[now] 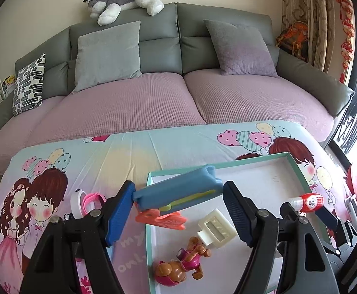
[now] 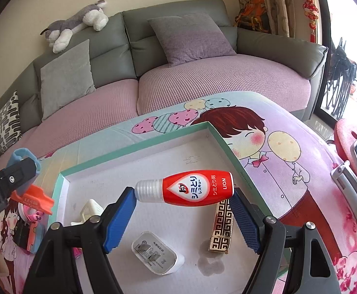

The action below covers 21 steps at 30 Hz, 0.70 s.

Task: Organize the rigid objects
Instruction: 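Carry the case and bottle over the tray and open the left tool, then lower the red bottle into the tray and open the right tool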

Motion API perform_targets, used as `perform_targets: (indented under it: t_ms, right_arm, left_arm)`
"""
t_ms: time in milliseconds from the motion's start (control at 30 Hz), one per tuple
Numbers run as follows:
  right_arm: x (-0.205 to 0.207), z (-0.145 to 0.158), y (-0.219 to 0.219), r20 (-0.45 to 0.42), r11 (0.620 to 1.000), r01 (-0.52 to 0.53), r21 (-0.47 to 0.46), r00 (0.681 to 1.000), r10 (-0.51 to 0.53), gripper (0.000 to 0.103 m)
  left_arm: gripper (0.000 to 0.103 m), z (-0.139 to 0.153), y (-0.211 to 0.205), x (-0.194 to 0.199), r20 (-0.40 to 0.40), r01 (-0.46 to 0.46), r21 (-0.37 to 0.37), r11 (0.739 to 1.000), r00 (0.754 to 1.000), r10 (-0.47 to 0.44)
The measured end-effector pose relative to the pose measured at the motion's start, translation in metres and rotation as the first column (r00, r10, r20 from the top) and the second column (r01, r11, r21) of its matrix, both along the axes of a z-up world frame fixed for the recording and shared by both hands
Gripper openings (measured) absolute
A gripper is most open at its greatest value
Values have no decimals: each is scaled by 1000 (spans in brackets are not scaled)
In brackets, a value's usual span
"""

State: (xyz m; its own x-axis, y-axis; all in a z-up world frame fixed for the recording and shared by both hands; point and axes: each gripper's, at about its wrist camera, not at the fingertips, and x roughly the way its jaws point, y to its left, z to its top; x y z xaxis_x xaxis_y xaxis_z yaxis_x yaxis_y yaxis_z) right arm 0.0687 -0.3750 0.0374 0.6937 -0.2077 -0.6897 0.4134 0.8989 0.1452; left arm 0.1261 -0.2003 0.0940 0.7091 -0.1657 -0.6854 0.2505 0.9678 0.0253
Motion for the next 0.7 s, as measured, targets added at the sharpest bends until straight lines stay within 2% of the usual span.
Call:
perform_targets:
  t_ms: [133, 467, 567, 700]
  right_arm:
    - [1, -2, 2, -12, 1000, -7, -6, 1000, 7, 80]
    - [8, -18, 3, -100, 1000, -11, -10, 995, 10, 80]
    - [8, -21, 2, -113, 1000, -6, -11, 994, 5, 80]
    - [9, -22, 3, -119, 1000, -9, -14, 993, 7, 80]
  left_arm:
    - [75, -5, -1, 2, -5, -3, 0, 1000, 1000, 3]
    - [75, -50, -3, 19, -122, -16, 34, 999, 992, 20]
    - [75, -57, -5, 20, -112, -37, 109, 993, 992, 49]
    - [75, -58, -1, 21, -115, -61, 99, 993, 991, 73]
